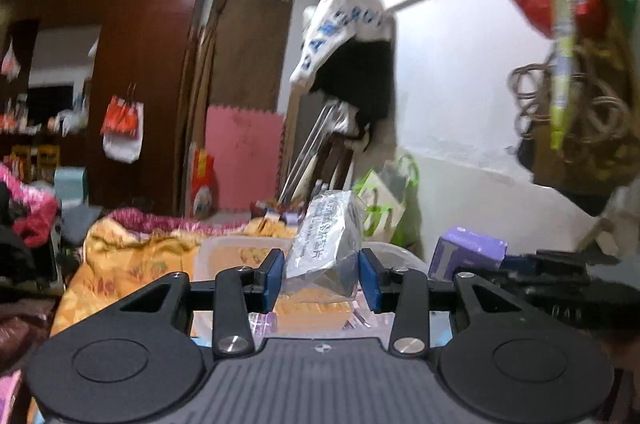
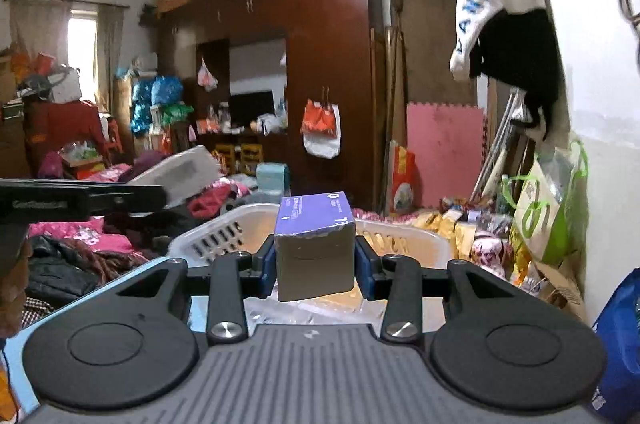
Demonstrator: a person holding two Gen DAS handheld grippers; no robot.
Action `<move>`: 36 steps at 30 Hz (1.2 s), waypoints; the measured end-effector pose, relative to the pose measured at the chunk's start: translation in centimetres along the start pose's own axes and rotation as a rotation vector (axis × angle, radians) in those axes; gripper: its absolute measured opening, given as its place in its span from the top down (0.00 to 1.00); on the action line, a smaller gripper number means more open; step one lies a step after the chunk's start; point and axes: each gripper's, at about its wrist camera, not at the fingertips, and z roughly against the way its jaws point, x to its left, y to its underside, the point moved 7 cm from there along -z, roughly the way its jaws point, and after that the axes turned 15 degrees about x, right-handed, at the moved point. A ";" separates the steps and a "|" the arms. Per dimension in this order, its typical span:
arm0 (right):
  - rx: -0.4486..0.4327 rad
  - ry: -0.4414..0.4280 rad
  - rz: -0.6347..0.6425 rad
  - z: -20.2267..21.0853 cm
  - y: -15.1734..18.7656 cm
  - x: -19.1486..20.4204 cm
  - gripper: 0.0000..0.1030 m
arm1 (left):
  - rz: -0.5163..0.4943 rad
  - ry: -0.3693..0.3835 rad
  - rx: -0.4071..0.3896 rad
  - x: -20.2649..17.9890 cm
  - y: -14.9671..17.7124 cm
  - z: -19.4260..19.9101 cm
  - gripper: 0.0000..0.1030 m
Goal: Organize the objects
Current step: 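Drop the tissue packet and grey box into the basket, opening both grippers, then grasp the blue-labelled box with the left gripper while the right grasps the white cup sleeve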
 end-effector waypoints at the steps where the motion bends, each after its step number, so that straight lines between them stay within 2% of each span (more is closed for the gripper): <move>1: 0.012 0.010 0.004 -0.5 0.0 -0.1 0.59 | 0.009 -0.012 0.020 0.2 -0.2 -1.0 0.57; 5: 0.048 0.024 0.002 -2.1 0.4 -0.5 0.59 | 0.022 -0.058 0.080 1.1 0.3 -3.7 0.57; 8: 0.061 0.028 0.012 -2.8 0.5 -0.3 0.58 | 0.043 -0.060 0.072 1.9 0.4 -4.4 0.56; 9: 0.061 0.032 0.021 -3.1 0.6 -0.1 0.56 | 0.045 -0.049 0.071 1.9 0.4 -4.7 0.51; 10: 0.061 0.039 0.024 -3.1 0.6 0.1 0.53 | 0.040 -0.034 0.082 1.9 0.4 -5.2 0.37; 12: 0.086 0.056 0.013 -3.1 0.3 0.0 0.11 | 0.048 -0.034 0.088 2.2 0.6 -5.5 0.31; 14: 0.043 0.077 0.014 -1.6 0.5 0.1 0.05 | 0.068 -0.036 0.060 2.5 0.9 -4.3 0.31; 16: 0.006 0.056 0.015 0.5 1.1 0.3 0.01 | 0.060 -0.002 0.021 2.4 1.3 -2.2 0.30; 17: -0.004 0.036 -0.005 1.5 1.7 0.1 0.00 | 0.050 0.014 0.008 2.1 1.9 -0.7 0.30; 19: -0.016 -0.048 -0.051 3.9 4.6 0.1 0.00 | 0.013 0.039 -0.012 1.8 3.8 2.1 0.18; 21: -0.013 -0.106 -0.078 5.1 7.9 -0.1 0.00 | -0.024 0.017 -0.022 1.9 6.9 4.6 0.13; 24: 0.018 -0.114 -0.121 5.8 14.4 0.0 0.00 | -0.057 -0.031 -0.010 2.4 12.0 6.6 0.13; 26: 0.029 -0.127 -0.152 5.7 17.4 0.1 0.00 | -0.028 -0.002 0.037 3.0 14.6 6.8 0.13; 29: 0.059 -0.198 -0.181 5.0 19.5 0.8 0.00 | 0.034 0.039 0.157 4.0 16.9 4.9 0.13; 30: 0.066 -0.205 -0.187 4.6 19.4 0.7 0.00 | 0.042 0.032 0.188 4.2 17.3 4.1 0.13; 32: 0.090 -0.190 -0.173 3.7 19.0 0.8 0.00 | 0.073 -0.001 0.235 4.8 17.6 2.5 0.13; 36: 0.089 -0.159 -0.151 3.1 18.1 1.2 0.03 | 0.126 0.040 0.277 5.0 17.9 0.8 0.13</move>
